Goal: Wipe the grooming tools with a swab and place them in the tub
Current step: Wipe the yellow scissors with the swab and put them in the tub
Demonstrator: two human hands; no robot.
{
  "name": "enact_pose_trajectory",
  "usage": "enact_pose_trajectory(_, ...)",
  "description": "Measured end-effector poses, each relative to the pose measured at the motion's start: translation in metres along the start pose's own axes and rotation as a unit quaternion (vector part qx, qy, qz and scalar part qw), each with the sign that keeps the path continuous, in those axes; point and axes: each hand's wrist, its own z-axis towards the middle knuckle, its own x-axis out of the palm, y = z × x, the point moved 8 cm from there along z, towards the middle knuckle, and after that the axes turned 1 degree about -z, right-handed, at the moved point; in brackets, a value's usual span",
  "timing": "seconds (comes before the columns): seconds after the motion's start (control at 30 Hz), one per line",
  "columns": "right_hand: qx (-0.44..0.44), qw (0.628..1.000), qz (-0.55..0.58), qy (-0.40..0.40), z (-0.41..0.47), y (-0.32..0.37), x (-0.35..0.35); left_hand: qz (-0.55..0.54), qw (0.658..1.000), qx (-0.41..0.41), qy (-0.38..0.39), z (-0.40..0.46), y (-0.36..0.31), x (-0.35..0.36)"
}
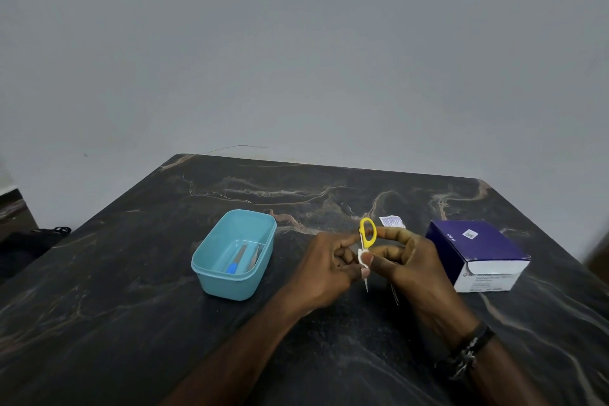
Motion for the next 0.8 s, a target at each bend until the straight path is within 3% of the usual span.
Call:
enact_pose_trajectory(0.23, -0.01, 0.998, 0.027, -0.06, 0.001, 0.001, -0.012, -0.009, 1.0, 0.004, -0.001, 0.0, -0.001, 0.003)
enact_pose_trajectory(0.43, 0.006, 1.0, -0.009, 0.004, -0.001, 0.002, -0.002, -0.015, 1.0, 0.001, 0.001, 0.001, 0.002, 0.001)
enact_pose_trajectory(0.67, -0.019, 0.998, 0.026, -0.056, 0.0, 0.005, -0.013, -0.014, 1.0, 0.004, -0.005, 0.001, -0.001, 0.003)
enact_pose_trajectory(0.8, -0.006, 1.0, 0.009, -0.026, -0.001, 0.003, -0.007, -0.013, 1.0, 0.007, -0.015, 0.002, 0.0, -0.001)
